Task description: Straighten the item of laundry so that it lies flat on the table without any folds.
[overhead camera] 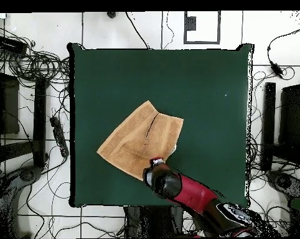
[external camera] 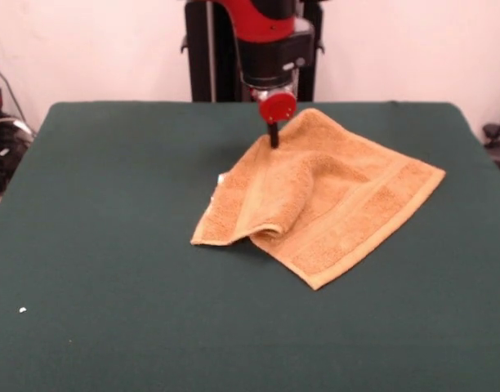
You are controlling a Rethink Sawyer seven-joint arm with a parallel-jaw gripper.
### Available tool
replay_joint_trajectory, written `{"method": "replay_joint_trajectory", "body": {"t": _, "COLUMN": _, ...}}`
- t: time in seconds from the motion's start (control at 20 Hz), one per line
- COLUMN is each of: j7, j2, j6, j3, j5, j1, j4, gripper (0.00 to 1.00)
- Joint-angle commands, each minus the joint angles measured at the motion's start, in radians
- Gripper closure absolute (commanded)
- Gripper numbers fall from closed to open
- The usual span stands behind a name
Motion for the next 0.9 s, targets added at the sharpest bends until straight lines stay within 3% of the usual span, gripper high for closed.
{"method": "replay_joint_trajectory", "body": {"t": 0.05, "j7": 0.059, "j2": -0.038, "j6": 0.026, "j3": 0.000, "j5": -0.028, "j1": -0.003, "j4": 0.061, "gripper": 1.00}}
{"method": "replay_joint_trajectory", "body": {"t": 0.35, "j7": 0.055, "j2": -0.045, "j6": 0.007, "j3": -0.070, "j5": -0.057, "j1": 0.000, "j4": 0.065, "gripper": 1.00}}
{"method": "replay_joint_trajectory", "body": {"t": 0.9, "j7": 0.079, "j2": -0.023, "j6": -0.048, "j3": -0.058, "j5": -0.075, "j1": -0.027, "j4": 0.086, "gripper": 1.00}}
